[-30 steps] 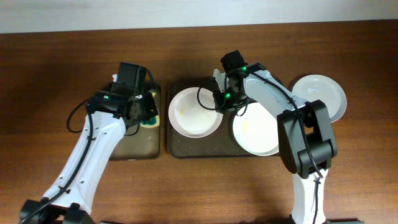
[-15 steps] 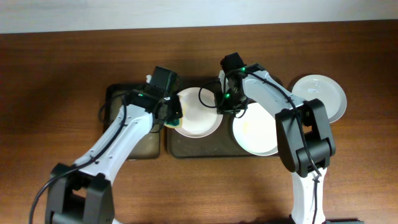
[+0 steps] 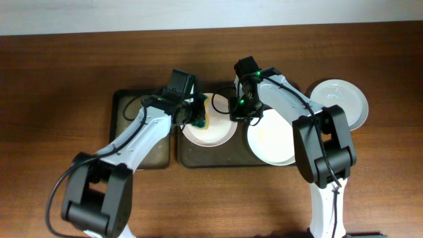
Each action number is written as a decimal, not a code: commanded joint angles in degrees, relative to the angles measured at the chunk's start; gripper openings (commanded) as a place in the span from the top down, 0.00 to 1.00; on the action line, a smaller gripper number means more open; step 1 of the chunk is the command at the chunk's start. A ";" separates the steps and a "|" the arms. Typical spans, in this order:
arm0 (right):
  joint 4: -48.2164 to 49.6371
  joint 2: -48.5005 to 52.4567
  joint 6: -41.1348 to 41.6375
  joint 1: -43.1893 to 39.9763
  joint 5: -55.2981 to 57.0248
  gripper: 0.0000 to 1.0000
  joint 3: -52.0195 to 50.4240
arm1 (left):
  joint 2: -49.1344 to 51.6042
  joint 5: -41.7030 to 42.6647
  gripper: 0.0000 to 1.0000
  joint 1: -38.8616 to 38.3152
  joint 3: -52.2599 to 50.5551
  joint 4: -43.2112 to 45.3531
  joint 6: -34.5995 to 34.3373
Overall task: Clean dirty plates on tray and stack at the side
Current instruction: 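Scrub the pink plate with the sponge in the left gripper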
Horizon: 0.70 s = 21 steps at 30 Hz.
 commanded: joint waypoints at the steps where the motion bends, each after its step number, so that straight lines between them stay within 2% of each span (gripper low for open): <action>1: -0.61 1.29 -2.78 0.42 2.71 0.96 -0.28 | 3.32 5.62 1.00 -0.02 -0.13 2.32 -0.81; 4: -0.61 1.29 -2.73 0.35 2.67 0.96 -0.28 | 5.27 5.70 1.00 -0.04 -0.13 2.86 -4.07; 11: 0.26 1.29 -2.73 0.35 2.67 0.96 -0.28 | 8.55 5.92 1.00 -1.51 -0.13 5.29 -4.24; 13: 0.11 1.29 -2.75 0.35 2.69 0.96 -0.28 | 9.40 0.39 1.00 -1.51 -0.13 4.35 -4.24; 18: -1.09 1.29 -6.86 0.35 2.69 0.96 -0.28 | 9.49 -24.61 1.00 -1.49 -0.11 -1.36 -4.24; 21: -1.55 1.29 -7.76 0.35 2.73 0.96 -0.28 | 9.31 -31.21 1.00 -1.46 0.33 -3.89 -4.24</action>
